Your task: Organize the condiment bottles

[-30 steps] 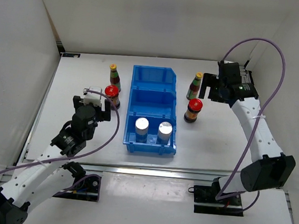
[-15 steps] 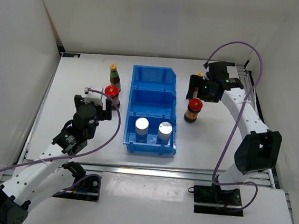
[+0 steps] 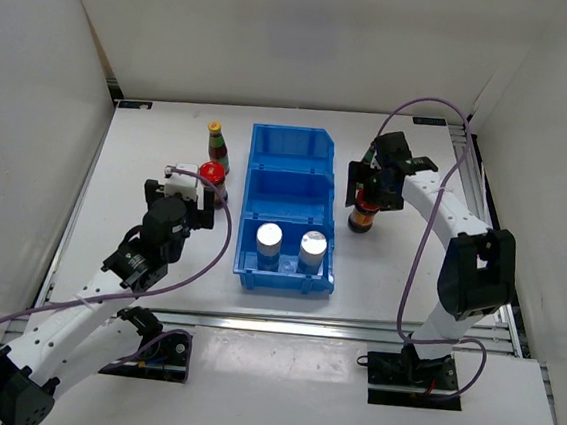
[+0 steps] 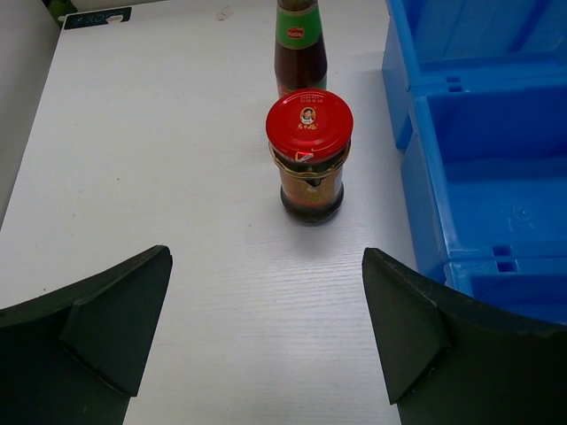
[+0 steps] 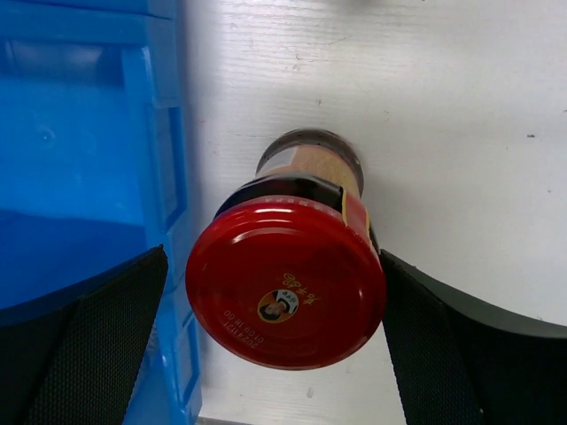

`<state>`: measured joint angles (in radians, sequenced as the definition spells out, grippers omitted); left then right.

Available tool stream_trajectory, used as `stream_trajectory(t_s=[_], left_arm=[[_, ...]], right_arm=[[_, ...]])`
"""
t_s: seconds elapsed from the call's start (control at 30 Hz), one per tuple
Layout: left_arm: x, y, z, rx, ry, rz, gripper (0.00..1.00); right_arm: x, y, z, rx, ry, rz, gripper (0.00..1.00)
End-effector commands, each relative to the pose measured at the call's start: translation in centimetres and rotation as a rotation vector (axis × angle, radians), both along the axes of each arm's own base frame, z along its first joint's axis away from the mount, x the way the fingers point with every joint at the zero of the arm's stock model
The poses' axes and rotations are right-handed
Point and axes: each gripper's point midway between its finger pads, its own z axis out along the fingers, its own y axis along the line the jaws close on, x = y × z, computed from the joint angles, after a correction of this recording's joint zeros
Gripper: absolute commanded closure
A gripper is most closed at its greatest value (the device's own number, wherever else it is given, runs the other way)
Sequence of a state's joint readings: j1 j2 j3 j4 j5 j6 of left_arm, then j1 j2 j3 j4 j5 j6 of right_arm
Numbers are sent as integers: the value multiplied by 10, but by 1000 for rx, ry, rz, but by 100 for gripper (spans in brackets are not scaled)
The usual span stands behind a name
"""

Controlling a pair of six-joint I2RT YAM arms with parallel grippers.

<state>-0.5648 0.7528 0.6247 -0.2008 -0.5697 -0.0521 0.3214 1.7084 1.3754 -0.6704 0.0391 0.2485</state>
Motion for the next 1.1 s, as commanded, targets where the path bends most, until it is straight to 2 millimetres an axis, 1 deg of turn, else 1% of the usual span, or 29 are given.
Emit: stream_trajectory(t_s=[0.0,0.07,0.13,0.23,0.33,0.37,0.4,0.5,0.53,0.57,0.63,0.67,0.7,0.77,0.8,0.83,0.87,0.9,0.93,0.97,1.03,1.07], left_arm=[[3,-4,11,-17,-24,-13,1],[3,-4,11,-17,-24,-13,1],[3,-4,11,-17,-24,-13,1],[3,-4,11,-17,-24,-13,1],[3,-4,11,-17,-24,-13,1],[3,-4,11,-17,-24,-13,1],[3,-4,11,-17,-24,-13,1],[3,-4,11,-17,-24,-13,1],[3,-4,11,-17,-24,-13,1],[3,-4,11,-17,-24,-13,1],[3,-4,11,-17,-24,-13,1],[3,-4,11,-17,-24,-13,1],[3,-4,11,-17,-24,-13,1],[3,-4,11,-17,-24,-13,1],[3,-4,11,-17,-24,-13,1],[3,-4,11,-17,-24,-13,1],[3,-4,11,-17,-24,-13,1],[3,-4,11,-17,-24,-13,1],[3,-4,11,-17,-24,-13,1],[3,-4,11,-17,-24,-13,1],[3,-4,11,-17,-24,-13,1],[3,-4,11,-17,-24,-13,1]], right_arm=[[6,-4,-4,-20,-21,-31,0],[6,-4,-4,-20,-21,-31,0],[4,-7,-7,-31,-16,-36,5],[7,-8,-6,-40,-28,-43,10],[9,-8,-12,-43,-20,-43,14],[9,-8,-12,-43,-19,-43,20],[9,-8,-16,-46,-11,-43,23],[9,-8,-16,-46,-11,-43,33],[11,-7,-13,-43,-19,-43,37],[11,-7,-13,-43,-19,-43,44],[6,-9,-13,-51,4,-42,51],[10,-9,-2,-52,-21,-48,53],[7,-10,6,-51,-25,-48,56],[7,-13,19,-56,-47,-56,58],[10,-13,36,-50,-85,-61,60],[7,-13,44,-58,-93,-59,61],[7,-13,57,-47,-122,-60,62],[9,-7,72,-35,-153,-49,65],[9,-7,80,-30,-165,-50,66],[8,1,92,-22,-197,-21,66],[6,9,104,-15,-211,-3,69],[9,20,120,5,-252,17,69]])
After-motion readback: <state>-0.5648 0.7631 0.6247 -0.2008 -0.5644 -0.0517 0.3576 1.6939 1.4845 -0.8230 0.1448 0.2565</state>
